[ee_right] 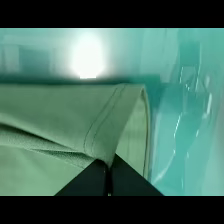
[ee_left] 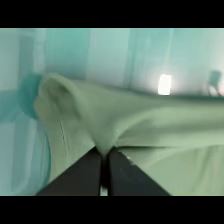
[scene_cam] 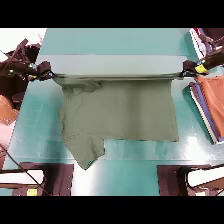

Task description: Fold the shirts.

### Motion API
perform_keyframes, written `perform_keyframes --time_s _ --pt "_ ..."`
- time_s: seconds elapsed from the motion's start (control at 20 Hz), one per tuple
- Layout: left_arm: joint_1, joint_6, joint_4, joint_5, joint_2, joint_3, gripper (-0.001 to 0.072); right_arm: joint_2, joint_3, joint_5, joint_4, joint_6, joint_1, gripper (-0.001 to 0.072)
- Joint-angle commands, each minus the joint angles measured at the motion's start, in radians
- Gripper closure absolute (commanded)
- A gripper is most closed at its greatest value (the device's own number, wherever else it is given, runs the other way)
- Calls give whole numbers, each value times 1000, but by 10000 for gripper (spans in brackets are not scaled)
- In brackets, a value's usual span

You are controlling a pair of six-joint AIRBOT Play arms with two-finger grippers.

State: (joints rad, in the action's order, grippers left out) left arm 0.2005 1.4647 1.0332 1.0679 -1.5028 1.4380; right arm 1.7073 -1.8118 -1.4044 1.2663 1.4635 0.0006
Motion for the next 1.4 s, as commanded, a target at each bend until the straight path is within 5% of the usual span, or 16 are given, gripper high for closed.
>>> perform_keyframes --time_s 0.0,0.2,0.35,0.7,0.75,0.8,0.85,0.95,1.15,1.35 --pt "-16 -8 5 -156 -82 53 681 128 -139 57 8 2 4 695" --pt "-93 -77 31 -100 -82 82 680 111 -176 15 17 1 4 696" --pt "-116 21 166 34 -82 71 680 37 -36 -1 42 1 4 695" --pt "-167 -5 172 39 -81 -144 677 -100 331 122 40 2 4 692" --pt "-165 11 174 39 -82 -149 664 -99 346 116 18 2 4 615" --pt "-161 37 175 39 -77 -148 375 -98 357 114 -14 2 4 371" --pt "-155 57 172 48 -71 -146 128 -99 360 106 -47 2 -2 263" --pt "-142 52 190 111 -31 -144 239 -119 360 42 -112 -18 -14 265" --pt "-142 47 353 202 150 -277 239 -274 458 26 -113 -34 -14 265" --pt "-144 47 274 207 390 -626 239 -436 621 94 -116 -34 -14 265"
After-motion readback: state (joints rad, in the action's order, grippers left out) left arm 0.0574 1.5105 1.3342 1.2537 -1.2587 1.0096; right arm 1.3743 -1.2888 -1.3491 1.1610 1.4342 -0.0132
